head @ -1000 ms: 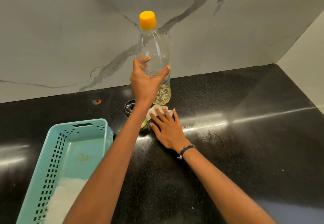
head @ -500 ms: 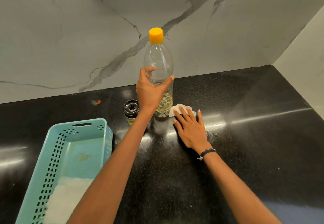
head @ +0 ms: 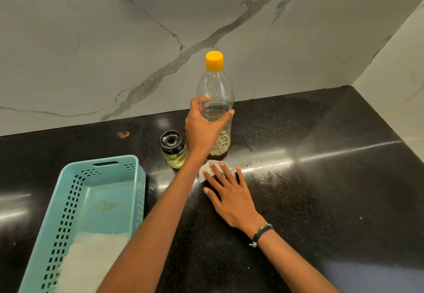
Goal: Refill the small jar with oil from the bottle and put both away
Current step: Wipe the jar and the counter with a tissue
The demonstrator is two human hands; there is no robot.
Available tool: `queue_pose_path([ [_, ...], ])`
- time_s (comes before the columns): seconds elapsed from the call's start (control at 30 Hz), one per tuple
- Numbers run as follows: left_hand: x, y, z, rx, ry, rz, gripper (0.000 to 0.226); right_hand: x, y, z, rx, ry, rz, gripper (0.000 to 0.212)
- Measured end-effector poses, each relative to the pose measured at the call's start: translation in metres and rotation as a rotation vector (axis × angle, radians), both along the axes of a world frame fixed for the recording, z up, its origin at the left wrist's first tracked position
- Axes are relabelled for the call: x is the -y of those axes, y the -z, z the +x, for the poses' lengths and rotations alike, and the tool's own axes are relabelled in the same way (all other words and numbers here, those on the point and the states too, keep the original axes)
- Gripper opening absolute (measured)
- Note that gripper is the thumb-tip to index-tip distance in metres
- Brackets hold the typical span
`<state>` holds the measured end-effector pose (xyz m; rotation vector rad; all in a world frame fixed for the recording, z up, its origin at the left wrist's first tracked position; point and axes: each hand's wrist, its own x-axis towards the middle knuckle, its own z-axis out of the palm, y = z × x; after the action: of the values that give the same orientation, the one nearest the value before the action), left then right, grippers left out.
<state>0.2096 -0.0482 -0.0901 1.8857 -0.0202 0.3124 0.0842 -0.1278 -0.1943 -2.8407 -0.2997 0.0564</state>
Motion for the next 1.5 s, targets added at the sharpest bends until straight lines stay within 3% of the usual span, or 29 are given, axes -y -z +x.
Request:
queue_pose_path([
  [0.4,0.000,0.004,-0.010,-0.041,0.038,-0.004,0.067,0.042,-0.004,-0.004,-0.044,0.214,-0.038,0.058],
  [0.53,-0.008,-0.004,-0.022,-0.092,0.088,0.070,0.097,0.039,-0.006,0.003,-0.067,0.214,-0.024,0.061],
  [0.6,-0.017,-0.007,-0.042,0.003,-0.008,0.098,0.106,0.035,-0.006,0.000,-0.056,0.187,-0.033,0.062],
  [0.7,-0.037,0.013,-0.072,0.165,-0.292,0.030,0.099,0.026,-0.002,-0.008,-0.007,0.133,-0.038,0.059],
  [0.8,-0.056,0.042,-0.083,-0.051,-0.416,-0.103,0.105,0.008,0.001,-0.013,0.011,0.063,-0.034,0.056],
  [0.9,-0.063,0.056,-0.071,-0.215,-0.368,-0.124,0.108,-0.009,0.003,-0.012,0.008,0.018,-0.034,0.055],
  [0.97,-0.065,0.059,-0.058,-0.257,-0.348,-0.135,0.102,-0.015,0.004,-0.009,0.010,0.009,-0.039,0.054],
  [1.1,-0.064,0.066,-0.043,-0.269,-0.367,-0.075,0.063,-0.022,0.006,-0.004,0.033,0.000,-0.038,0.054],
  [1.2,-0.065,0.068,-0.038,-0.243,-0.398,-0.061,0.048,-0.029,0.007,0.001,0.066,0.003,-0.026,0.055],
  [1.37,-0.070,0.049,-0.028,-0.225,-0.467,-0.052,0.045,-0.046,0.007,0.016,0.040,-0.008,0.009,0.056],
  [1.5,-0.081,0.022,-0.018,-0.170,-0.490,-0.064,0.057,-0.073,0.003,0.043,0.002,0.075,0.033,0.058],
])
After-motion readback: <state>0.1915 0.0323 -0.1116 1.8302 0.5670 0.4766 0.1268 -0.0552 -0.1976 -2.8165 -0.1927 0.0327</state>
